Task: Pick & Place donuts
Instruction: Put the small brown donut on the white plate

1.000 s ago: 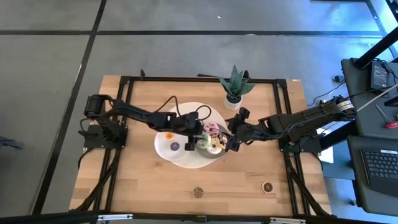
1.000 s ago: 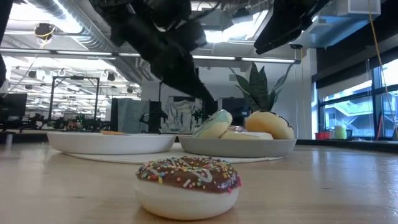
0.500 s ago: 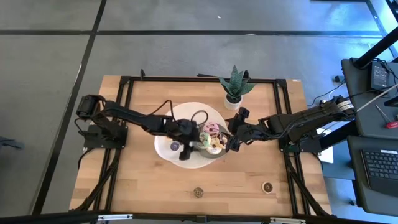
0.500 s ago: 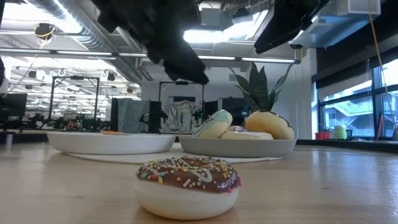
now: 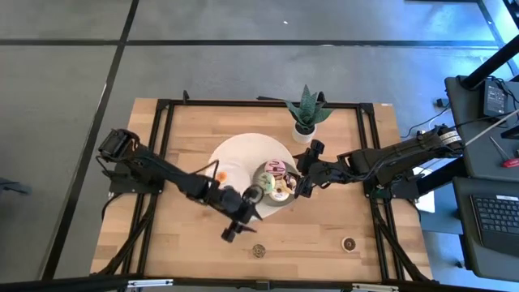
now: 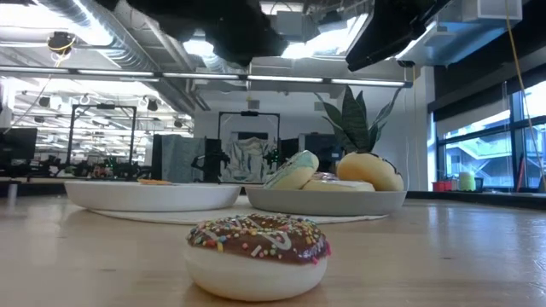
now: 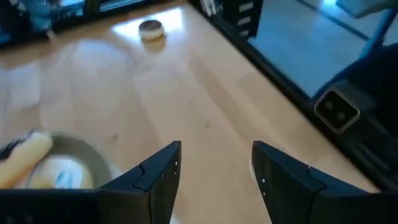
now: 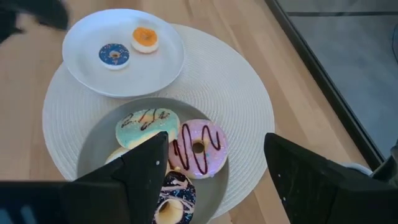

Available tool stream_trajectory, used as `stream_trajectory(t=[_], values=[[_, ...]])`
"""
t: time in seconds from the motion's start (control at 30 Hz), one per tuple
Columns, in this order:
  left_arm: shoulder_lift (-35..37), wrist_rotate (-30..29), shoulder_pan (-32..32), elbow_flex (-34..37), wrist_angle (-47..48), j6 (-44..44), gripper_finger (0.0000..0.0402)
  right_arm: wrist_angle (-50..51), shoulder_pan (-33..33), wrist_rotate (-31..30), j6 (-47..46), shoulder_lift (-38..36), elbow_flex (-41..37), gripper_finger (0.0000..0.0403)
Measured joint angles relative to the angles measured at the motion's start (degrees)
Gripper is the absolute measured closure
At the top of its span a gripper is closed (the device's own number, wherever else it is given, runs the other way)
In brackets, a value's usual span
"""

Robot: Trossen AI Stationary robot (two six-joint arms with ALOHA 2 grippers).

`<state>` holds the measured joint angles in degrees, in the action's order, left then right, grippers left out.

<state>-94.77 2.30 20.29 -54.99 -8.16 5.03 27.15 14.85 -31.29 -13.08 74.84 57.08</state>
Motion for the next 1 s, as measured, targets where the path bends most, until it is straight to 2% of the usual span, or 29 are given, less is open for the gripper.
stream_trajectory(t=[0.1,0.17,0.33,0.53,0.63,0.8,1.0], values=[[-2.57,-5.50,2.17,0.11,-2.31,-2.99,0.0206,-0.04,0.00,0.00,0.04,0.05,0.00,0.0137],[-4.72,-6.08,2.58,-0.66,-3.91,-3.62,0.0206,-0.02,0.00,-0.02,-0.03,0.05,0.00,0.0137],[-10.84,-5.37,4.03,-5.68,-3.66,-4.80,0.0209,-0.45,0.00,-0.02,-0.16,0.05,-0.31,0.0137],[-16.24,-5.24,5.99,-11.61,4.56,-8.03,0.0210,-1.46,0.00,0.78,-1.77,0.05,-2.98,0.0137],[-19.00,-4.81,6.84,-13.86,5.35,-9.84,0.0212,-3.53,0.00,0.93,-1.67,0.05,-5.07,0.0137],[-21.58,-2.70,7.59,-14.63,6.37,-14.12,0.0212,-6.91,0.00,0.92,-1.34,0.03,-5.86,0.0137],[-21.69,-2.79,7.53,-14.68,10.27,-17.34,0.0211,-11.63,0.00,2.44,1.80,0.03,-5.86,0.0137]])
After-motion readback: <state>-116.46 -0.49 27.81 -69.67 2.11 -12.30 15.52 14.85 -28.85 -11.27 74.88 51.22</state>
